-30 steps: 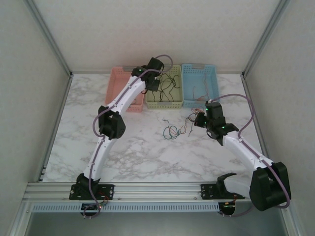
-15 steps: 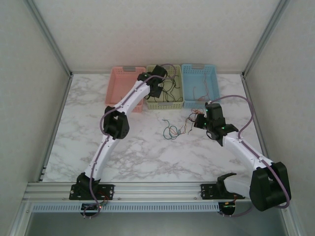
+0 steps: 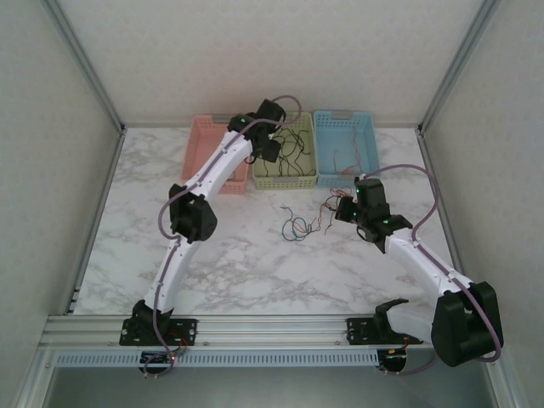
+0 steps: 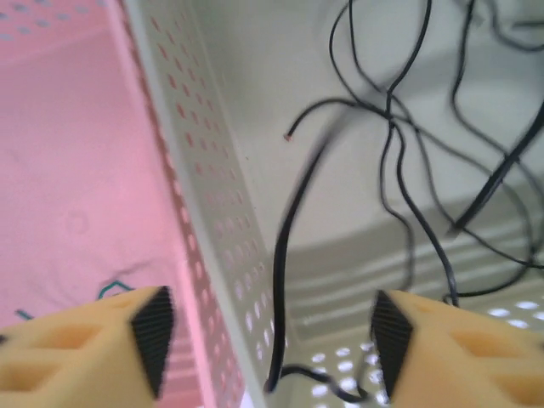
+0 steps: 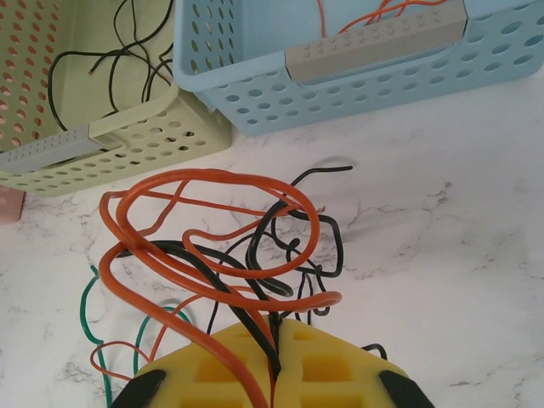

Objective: Untangle the cables

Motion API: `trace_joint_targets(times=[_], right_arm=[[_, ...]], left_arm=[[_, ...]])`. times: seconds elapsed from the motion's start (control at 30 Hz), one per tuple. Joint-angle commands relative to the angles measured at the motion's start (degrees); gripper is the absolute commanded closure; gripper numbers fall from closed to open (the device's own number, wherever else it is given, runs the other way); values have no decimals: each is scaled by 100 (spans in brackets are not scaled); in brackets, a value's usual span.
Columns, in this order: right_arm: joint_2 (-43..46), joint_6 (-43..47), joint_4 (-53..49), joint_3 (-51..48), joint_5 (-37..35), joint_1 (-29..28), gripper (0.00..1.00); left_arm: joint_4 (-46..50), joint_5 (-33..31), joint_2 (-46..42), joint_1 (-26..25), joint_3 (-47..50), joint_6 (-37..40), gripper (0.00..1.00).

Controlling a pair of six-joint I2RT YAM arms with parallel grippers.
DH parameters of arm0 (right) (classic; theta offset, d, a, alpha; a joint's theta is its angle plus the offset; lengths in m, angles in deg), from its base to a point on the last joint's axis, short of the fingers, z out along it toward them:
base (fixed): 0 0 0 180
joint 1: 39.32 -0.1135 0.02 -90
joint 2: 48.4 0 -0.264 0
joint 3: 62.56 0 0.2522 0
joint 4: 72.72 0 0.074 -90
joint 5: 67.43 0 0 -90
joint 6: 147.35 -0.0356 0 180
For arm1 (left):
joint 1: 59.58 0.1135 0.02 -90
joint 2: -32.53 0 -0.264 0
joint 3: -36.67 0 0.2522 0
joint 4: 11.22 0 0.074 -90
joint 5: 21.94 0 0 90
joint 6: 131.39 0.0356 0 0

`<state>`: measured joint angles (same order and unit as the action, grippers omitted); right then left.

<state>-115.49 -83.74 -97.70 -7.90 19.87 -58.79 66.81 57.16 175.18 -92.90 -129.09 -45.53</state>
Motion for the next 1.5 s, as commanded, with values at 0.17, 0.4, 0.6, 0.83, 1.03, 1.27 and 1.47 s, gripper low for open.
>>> trace_joint_targets(times=[0.17,0.4,0.6,0.83,1.03,1.27,1.47], right_arm=[[147,-24,-56,81,155,38,100],[145,-49,-56,93,200,30,100],[188,0,-134,202,334,33,100],[259,77,-190,289,557,37,100],[438,67,-491,660,1425,30,100],[851,-85,-456,890,2911,17,100],[935,-390,-397,1054,3491,-57,100]], left_arm=[[-111,523,-1602,-43,731,-215,18],[-325,638,-2505,-43,1387,-314,17],[-1305,1057,-3887,-43,3475,-536,20],[-2469,1599,-5441,-47,6069,-1017,22],[-3617,2833,-6779,-93,8008,-1332,21],[-4878,3525,-7471,-529,9680,-1835,17],[-6002,4275,-7348,-857,9979,-1906,10]])
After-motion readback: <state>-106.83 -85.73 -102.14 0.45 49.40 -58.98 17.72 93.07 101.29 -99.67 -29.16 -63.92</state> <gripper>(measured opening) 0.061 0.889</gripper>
